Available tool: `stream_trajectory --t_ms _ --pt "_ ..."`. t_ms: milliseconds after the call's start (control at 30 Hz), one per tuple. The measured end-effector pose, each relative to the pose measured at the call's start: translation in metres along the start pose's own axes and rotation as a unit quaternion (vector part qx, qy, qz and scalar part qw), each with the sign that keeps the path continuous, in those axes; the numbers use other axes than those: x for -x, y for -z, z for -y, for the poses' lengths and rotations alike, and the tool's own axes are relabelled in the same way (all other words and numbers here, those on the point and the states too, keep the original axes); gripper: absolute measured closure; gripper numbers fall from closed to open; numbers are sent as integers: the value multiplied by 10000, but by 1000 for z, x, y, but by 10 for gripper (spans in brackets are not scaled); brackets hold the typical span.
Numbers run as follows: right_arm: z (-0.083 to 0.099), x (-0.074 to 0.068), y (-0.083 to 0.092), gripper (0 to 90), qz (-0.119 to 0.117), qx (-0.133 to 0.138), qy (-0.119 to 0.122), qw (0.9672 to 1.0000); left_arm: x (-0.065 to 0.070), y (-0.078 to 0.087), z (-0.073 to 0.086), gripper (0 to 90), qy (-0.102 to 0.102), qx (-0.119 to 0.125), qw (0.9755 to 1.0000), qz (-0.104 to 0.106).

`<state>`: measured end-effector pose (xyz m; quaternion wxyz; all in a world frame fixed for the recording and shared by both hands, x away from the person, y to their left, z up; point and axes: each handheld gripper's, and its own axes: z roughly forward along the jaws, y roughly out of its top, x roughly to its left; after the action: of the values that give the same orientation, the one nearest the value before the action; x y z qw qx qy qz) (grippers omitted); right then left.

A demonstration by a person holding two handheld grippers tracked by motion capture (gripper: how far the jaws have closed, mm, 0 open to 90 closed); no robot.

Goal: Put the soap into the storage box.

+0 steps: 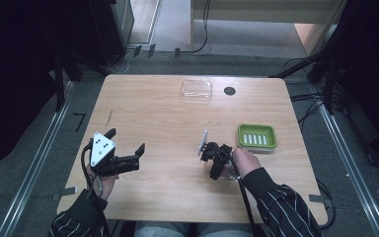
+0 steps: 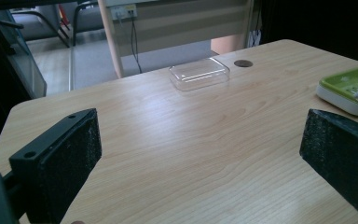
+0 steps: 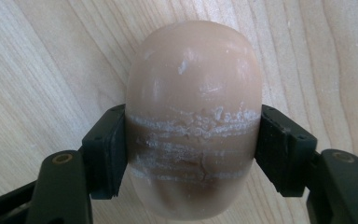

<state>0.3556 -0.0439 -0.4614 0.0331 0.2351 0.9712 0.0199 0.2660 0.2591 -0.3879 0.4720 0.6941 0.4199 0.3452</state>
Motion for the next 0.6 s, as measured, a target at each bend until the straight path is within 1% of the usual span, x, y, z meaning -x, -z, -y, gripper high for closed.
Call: stream_trajectory --t_ms 33,167,333,367,600 --pt "1 1 2 337 27 9 55 10000 0 0 0 0 0 -1 10000 2" --pt "3 2 7 337 72 75 62 9999 0 0 0 0 -2 0 10000 3" --pt "5 4 10 337 118 46 108 9999 0 0 0 0 1 -1 10000 6" --pt "6 5 11 337 160 58 132 9998 0 0 0 0 1 -3 10000 8" --pt "11 8 16 337 174 95 161 9997 -1 1 0 0 -5 -9 10000 3"
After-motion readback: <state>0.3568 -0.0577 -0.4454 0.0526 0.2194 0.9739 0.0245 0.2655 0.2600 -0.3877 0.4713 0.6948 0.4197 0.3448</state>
